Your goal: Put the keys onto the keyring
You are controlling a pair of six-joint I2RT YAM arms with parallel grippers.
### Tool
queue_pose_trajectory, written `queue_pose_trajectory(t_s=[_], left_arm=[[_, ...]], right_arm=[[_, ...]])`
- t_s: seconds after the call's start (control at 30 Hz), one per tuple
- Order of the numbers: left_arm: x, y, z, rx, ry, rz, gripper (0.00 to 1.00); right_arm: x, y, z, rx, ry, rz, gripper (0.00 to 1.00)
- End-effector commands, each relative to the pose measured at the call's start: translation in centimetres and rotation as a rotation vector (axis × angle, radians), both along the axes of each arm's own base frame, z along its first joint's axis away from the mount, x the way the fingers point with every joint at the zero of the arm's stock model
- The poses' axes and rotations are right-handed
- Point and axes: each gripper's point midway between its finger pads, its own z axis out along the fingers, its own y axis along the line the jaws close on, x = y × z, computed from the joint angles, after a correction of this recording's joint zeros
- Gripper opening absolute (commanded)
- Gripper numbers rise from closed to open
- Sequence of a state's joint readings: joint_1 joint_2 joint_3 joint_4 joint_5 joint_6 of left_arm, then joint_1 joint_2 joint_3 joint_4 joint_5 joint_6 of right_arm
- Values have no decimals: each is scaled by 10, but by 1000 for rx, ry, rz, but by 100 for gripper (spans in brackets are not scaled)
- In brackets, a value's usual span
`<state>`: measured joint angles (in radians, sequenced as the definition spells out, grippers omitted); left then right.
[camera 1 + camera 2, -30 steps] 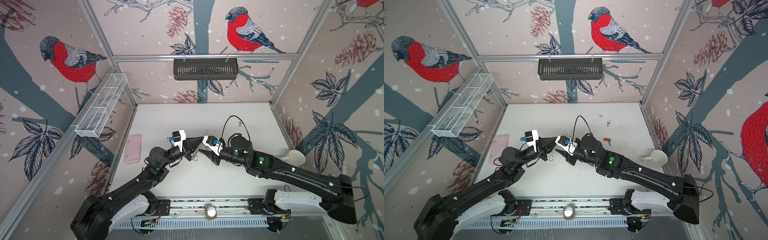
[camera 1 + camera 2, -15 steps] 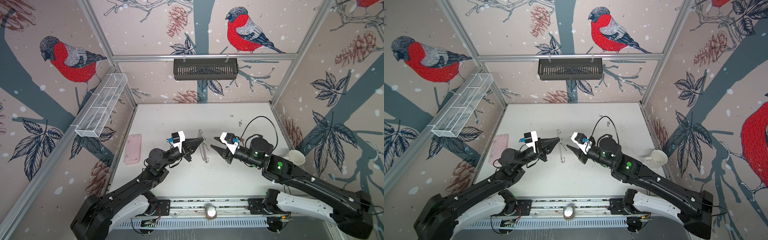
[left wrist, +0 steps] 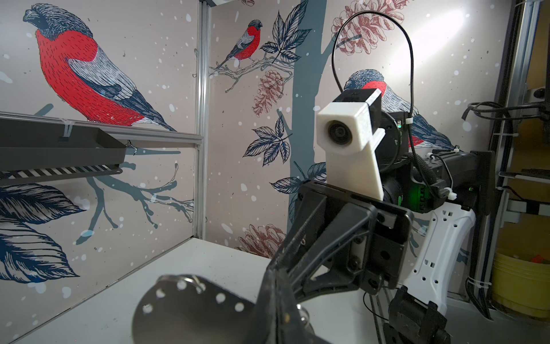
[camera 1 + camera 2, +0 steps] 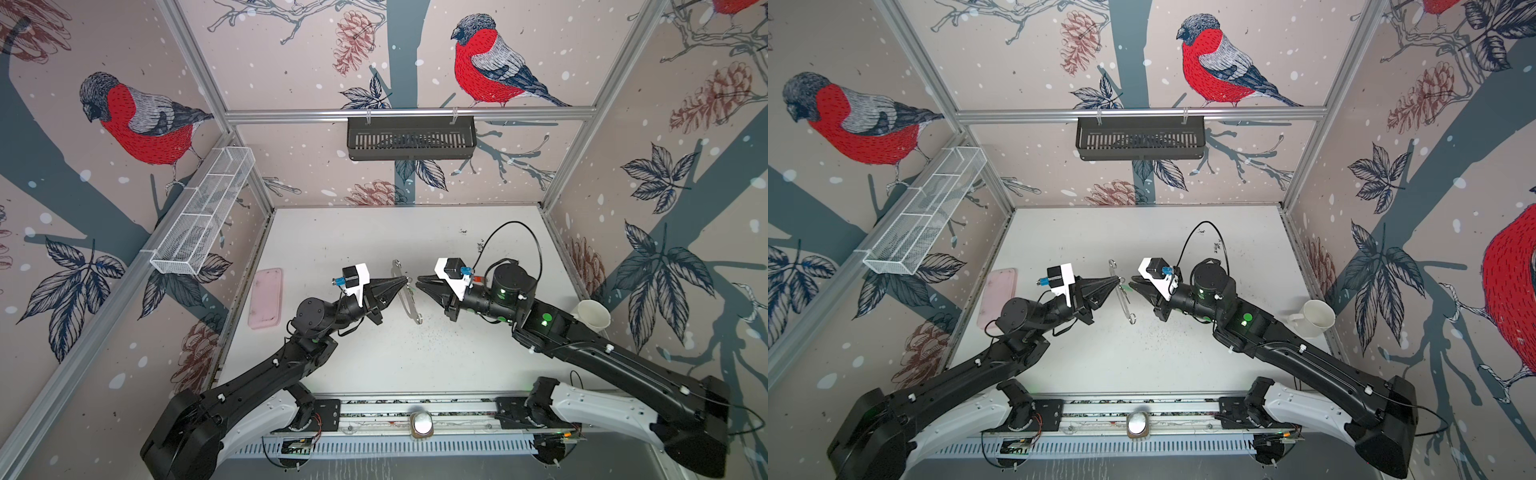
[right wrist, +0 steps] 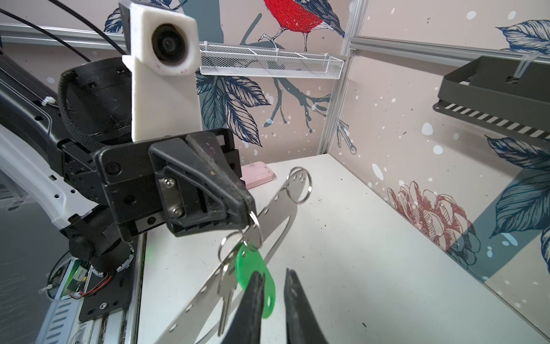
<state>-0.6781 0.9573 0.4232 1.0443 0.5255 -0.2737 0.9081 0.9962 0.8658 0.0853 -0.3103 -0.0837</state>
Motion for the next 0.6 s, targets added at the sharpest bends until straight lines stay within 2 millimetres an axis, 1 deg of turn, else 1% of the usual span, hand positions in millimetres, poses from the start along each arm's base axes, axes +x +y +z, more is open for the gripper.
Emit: queue_pose_trajectory(t_s=[0.0,0.57], left_arm=[[-10,2,13,-36,-52,-27,0],[-15,0,11,-24,-56,-58,0]], right_arm=[[-8,6,15,53,-24,61,17],[-8,12,14,67,-8,101,16]])
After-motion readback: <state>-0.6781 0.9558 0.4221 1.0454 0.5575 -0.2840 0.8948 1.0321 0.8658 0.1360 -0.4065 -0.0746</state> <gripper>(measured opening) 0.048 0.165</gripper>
